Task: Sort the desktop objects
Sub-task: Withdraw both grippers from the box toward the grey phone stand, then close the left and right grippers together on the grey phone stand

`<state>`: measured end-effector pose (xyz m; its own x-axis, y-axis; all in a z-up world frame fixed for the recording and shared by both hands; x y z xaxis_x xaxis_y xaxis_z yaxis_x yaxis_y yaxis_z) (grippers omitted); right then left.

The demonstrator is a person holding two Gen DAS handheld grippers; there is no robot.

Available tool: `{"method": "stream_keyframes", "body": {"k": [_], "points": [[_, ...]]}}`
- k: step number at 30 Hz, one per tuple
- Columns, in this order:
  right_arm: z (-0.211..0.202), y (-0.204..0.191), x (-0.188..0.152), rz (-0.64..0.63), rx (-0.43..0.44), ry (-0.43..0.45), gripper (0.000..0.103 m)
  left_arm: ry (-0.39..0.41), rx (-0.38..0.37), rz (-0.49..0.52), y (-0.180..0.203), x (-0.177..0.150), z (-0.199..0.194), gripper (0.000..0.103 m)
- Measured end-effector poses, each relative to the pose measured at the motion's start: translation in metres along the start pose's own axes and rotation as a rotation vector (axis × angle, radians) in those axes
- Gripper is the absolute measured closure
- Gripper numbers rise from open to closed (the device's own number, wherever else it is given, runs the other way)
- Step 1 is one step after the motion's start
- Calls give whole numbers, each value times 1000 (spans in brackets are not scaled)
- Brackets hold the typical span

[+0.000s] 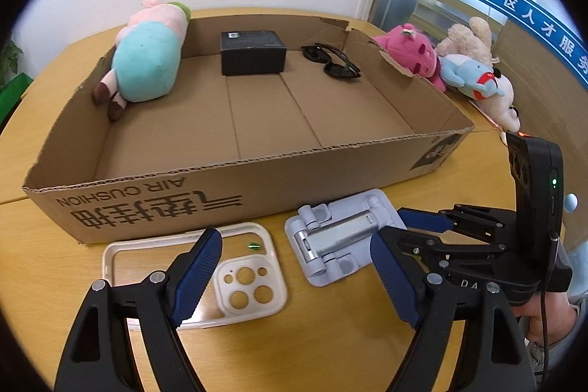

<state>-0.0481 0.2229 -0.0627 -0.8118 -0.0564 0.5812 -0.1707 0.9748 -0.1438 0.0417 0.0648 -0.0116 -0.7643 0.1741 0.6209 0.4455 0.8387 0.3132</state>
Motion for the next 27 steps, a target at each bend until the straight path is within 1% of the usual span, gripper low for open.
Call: {"method": "stream_keyframes", "body": {"k": [5,9,11,12,16,17,18,19,20,21,22,27], "points": [[-13,23,-8,60,-59,3,70,-35,-56,5,10,-2,13,20],[-24,40,-18,104,-100,-5,70,-83,-116,7,23,-4,30,21],[-28,41,-23,121,-109,-7,70,-111,-140,19,31,-3,38,21],[-29,41,-25,123,-112,-6,70,-126,-146,30,36,-3,43,22],[-32,40,-29,136,-118,-3,70,-191,-128,59,47,-4,62,24],[-31,39,-29,142,-116,-2,70,-212,-125,55,47,-5,66,26],[-32,40,-30,146,-115,-1,70,-233,-126,44,46,-7,71,35],[-32,40,-30,149,-115,1,70,-233,-128,41,45,-8,74,37],[-33,40,-31,151,-117,2,70,-217,-121,54,46,-9,73,43],[-33,40,-32,152,-117,4,70,-226,-153,44,46,-9,74,53],[-34,40,-33,154,-118,5,70,-224,-164,35,45,-9,74,53],[-35,39,-33,151,-118,4,70,-206,-168,33,41,-11,72,54]]}}
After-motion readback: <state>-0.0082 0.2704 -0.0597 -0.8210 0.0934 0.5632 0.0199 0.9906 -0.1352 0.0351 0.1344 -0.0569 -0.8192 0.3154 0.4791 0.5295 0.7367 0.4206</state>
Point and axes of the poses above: each gripper's, at about its wrist camera, not at the fingertips, and z roughly the way its jaws point, y to its right, x to its top, the point moved 1 cm from there along z, roughly the way its jaws point, and after that the axes turned 11 degrees about -x, right-handed, at the moved point
